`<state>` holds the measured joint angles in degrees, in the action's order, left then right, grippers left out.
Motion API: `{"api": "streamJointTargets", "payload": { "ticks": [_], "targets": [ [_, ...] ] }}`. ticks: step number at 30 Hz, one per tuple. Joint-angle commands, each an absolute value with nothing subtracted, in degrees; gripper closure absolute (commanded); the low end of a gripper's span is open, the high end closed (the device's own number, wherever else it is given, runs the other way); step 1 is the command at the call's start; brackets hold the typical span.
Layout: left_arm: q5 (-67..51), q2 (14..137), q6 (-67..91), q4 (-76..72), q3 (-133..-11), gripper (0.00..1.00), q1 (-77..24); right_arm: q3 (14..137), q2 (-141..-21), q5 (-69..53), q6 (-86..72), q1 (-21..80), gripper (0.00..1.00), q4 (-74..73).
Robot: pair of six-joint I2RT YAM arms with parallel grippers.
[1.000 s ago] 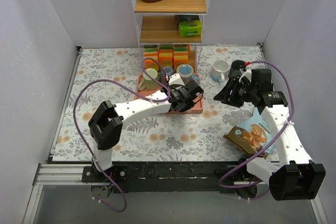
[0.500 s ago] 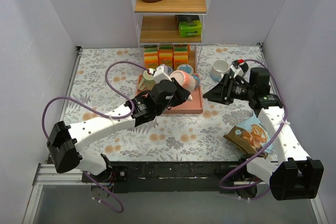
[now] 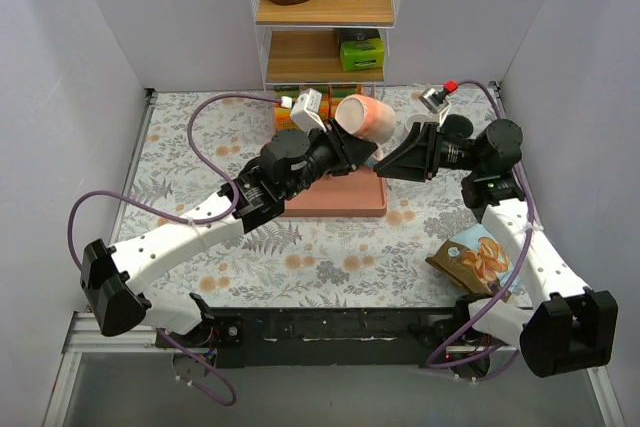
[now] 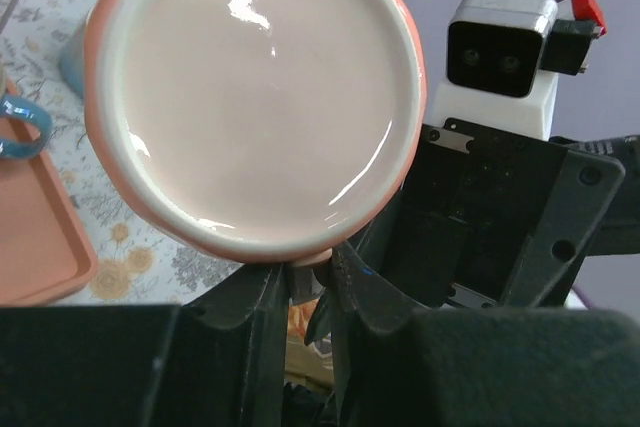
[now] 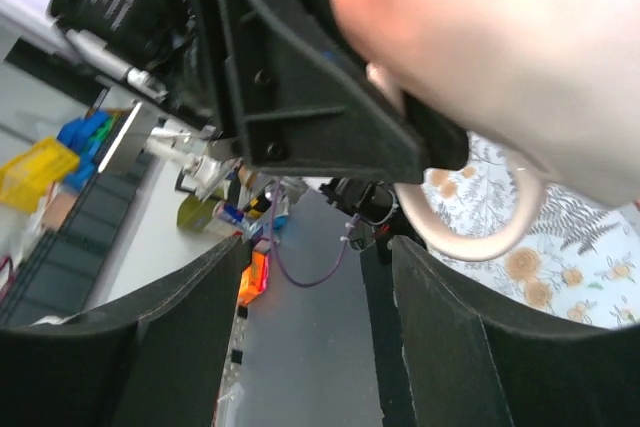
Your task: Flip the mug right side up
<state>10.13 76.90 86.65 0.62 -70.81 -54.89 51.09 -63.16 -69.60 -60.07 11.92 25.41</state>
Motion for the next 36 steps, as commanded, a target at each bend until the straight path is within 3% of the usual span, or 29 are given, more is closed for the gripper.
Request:
{"api": "streamJointTargets", "payload": {
  "ticks": [1, 5, 12, 21, 36],
  "targets": [
    [3.1, 72.2, 82.9, -8.0, -76.8, 1.00, -53.5, 51.1, -66.9, -73.2, -89.0, 12.7, 0.31, 68.0],
    [2.5, 70.9, 81.7, -8.3, -77.1, 1.00, -53.4, 52.0, -71.2, -73.5, -99.0, 12.7, 0.31, 80.9],
    [1.5, 69.9, 79.3, -8.7, -79.9, 1.00, -53.3, 56.4, -69.7, -74.5, -87.9, 13.1, 0.31, 65.0],
    [-2.4, 69.0, 79.7, -11.2, -76.9, 1.00, -53.3, 62.7, -74.1, -70.8, -89.5, 13.5, 0.44, 64.9],
    [-7.8, 68.3, 81.0, -14.1, -74.1, 1.00, -53.3, 63.7, -75.1, -68.0, -95.5, 14.1, 0.45, 71.7]
  ]
}}
